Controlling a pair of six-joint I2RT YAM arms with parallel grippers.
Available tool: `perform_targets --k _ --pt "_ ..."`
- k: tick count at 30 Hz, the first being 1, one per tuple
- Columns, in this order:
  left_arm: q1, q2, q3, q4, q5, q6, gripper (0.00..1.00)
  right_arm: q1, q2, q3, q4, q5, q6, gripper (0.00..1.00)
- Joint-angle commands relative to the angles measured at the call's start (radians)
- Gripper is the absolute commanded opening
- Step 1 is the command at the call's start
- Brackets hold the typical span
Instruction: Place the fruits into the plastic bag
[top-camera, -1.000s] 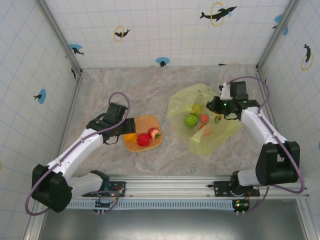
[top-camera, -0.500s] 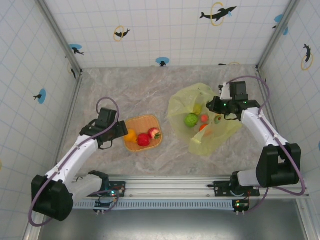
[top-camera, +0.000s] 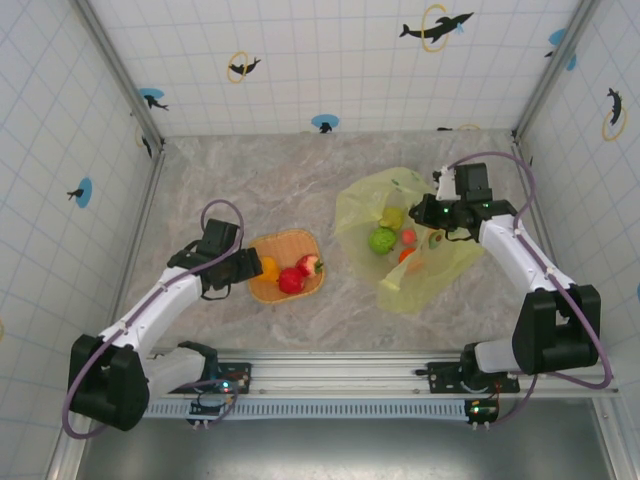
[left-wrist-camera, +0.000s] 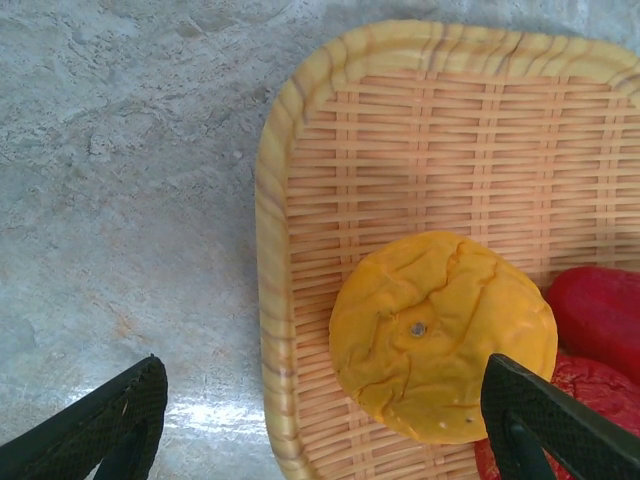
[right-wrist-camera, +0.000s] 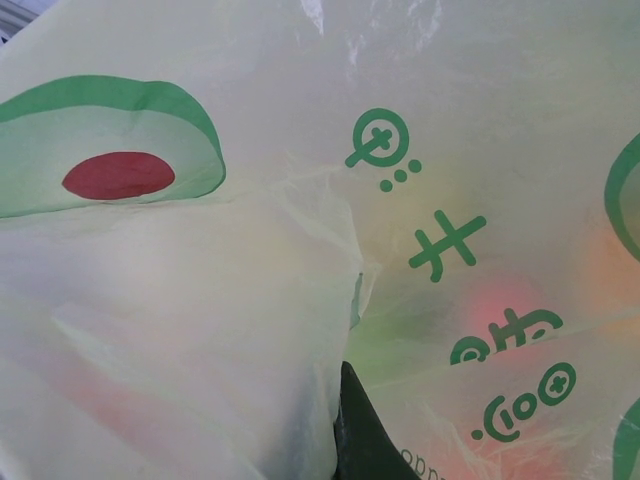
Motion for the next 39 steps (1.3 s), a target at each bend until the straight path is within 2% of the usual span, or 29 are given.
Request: perform_targets --k 1,3,8,12,19,23,34,39 --pt "0.005 -0.028 0.017 0.017 -0.007 -0.016 0.82 0.006 0.006 0.036 -0.001 0.009 0.000 0.00" --pt "0.002 -0.053 0.015 0.037 -0.010 -0.019 0.82 0.007 0.005 0.035 -0.001 0.009 0.000 0.00" --pt "-0.021 -0.045 -0.003 0.126 0.084 -0.025 0.84 0.008 0.006 0.027 0.006 0.009 0.003 0.00" --pt "-0.054 0.013 0.009 0.150 0.083 -0.018 0.86 0.010 0.008 0.027 0.008 0.006 0.006 0.00" --pt "-0.055 0.091 -0.011 0.174 0.062 -0.016 0.86 0.012 0.008 0.026 0.008 0.008 0.005 0.00" --pt "-0.059 0.114 -0.043 0.237 0.110 -0.018 0.86 0.013 0.012 0.025 0.010 0.008 0.006 0.00" --pt "-0.060 0.190 -0.056 0.267 0.072 -0.004 0.82 0.021 0.016 0.023 0.011 0.010 0.010 0.00" --pt "-0.060 0.213 -0.070 0.292 0.071 0.002 0.77 0.023 0.016 0.023 0.012 0.012 0.009 0.00"
